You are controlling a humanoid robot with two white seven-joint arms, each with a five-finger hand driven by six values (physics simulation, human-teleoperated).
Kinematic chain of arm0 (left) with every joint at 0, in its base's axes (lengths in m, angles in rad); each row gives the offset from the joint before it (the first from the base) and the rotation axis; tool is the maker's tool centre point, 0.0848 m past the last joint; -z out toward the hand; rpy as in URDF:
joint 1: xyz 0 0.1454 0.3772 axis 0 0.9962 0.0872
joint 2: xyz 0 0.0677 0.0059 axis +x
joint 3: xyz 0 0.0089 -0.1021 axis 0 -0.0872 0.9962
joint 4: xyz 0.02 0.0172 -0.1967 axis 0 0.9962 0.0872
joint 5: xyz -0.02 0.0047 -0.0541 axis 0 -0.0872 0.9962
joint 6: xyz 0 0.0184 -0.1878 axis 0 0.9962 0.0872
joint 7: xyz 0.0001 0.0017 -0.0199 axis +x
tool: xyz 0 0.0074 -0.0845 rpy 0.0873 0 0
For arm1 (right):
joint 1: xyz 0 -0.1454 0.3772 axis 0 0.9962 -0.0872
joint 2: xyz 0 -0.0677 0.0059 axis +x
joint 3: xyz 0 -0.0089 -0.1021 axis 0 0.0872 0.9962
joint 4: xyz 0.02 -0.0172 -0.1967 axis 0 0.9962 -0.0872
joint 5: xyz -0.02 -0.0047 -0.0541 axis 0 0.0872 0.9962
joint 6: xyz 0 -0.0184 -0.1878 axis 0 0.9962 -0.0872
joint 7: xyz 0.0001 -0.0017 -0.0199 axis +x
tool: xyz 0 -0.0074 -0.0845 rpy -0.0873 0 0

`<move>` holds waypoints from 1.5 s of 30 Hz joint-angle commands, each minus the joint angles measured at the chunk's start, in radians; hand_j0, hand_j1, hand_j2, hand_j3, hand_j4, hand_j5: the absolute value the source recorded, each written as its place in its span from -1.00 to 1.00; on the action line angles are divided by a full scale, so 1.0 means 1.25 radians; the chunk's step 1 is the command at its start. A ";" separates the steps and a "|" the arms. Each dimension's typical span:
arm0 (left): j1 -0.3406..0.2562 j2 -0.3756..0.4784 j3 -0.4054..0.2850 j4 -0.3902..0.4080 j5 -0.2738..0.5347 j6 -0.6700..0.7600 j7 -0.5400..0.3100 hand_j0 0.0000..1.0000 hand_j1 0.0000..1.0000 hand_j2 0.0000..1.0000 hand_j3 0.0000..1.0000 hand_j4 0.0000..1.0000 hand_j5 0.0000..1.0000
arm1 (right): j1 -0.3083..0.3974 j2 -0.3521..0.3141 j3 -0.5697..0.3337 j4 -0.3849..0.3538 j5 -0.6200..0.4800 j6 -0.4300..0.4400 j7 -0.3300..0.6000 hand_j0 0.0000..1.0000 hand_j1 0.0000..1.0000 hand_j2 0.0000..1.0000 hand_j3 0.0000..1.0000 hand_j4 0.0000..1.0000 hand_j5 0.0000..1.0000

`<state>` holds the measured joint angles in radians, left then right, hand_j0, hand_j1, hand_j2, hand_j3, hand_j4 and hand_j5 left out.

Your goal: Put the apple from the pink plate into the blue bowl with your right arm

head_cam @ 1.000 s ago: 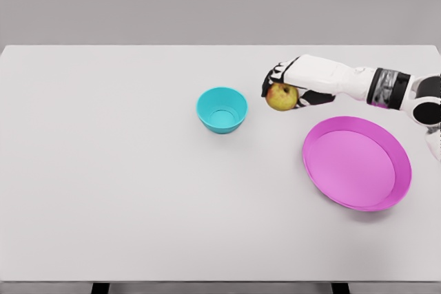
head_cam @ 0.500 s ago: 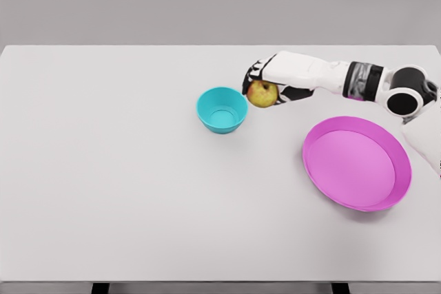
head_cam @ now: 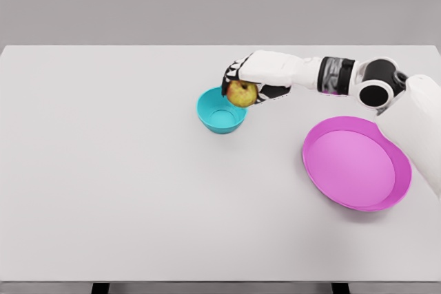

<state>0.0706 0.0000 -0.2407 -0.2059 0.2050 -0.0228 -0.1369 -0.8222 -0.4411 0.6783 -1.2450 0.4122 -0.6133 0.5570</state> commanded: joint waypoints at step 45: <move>0.000 0.000 0.000 0.000 0.000 0.000 0.000 1.00 1.00 1.00 1.00 1.00 1.00 | -0.026 -0.051 -0.097 0.038 0.030 0.002 0.001 1.00 1.00 1.00 1.00 1.00 1.00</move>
<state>0.0706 0.0000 -0.2408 -0.2057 0.2050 -0.0226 -0.1367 -0.8422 -0.4316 0.6340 -1.1727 0.4621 -0.6143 0.5575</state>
